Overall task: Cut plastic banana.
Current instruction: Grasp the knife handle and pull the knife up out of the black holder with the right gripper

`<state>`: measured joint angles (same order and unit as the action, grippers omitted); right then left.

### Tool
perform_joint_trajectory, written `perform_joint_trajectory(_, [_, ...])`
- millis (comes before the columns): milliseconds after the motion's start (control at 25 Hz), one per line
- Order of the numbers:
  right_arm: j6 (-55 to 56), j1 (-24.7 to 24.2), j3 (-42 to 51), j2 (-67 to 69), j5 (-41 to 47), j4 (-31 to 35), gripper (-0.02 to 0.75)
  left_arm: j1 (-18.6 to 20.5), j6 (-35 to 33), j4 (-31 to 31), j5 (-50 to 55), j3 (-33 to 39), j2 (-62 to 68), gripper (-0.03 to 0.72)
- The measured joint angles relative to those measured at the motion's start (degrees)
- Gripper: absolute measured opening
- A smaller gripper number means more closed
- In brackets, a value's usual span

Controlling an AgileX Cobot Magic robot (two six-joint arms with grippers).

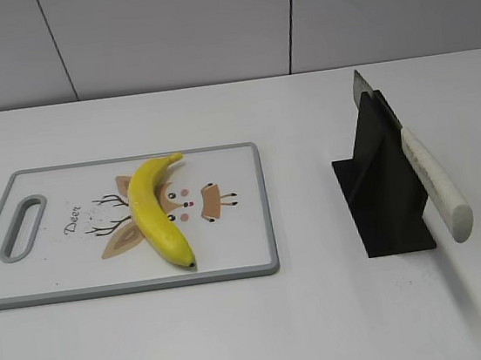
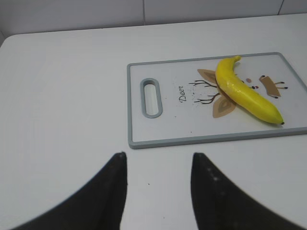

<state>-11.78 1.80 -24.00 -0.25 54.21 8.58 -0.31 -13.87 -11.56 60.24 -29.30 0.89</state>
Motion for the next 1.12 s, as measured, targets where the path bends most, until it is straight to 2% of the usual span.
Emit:
perform_joint_trajectory(960, [0.0, 0.0, 0.0, 0.0, 0.0, 0.0, 0.573, 0.0, 0.0, -0.09, 0.0, 0.0, 0.0, 0.384])
perform_joint_trajectory(1040, [0.0, 0.0, 0.0, 0.0, 0.0, 0.0, 0.573, 0.0, 0.0, -0.27, -0.04, 0.0, 0.0, 0.409])
perform_joint_trajectory(1120, [0.0, 0.0, 0.0, 0.0, 0.0, 0.0, 0.573, 0.0, 0.0, -0.39, -0.04, 0.0, 0.0, 0.47])
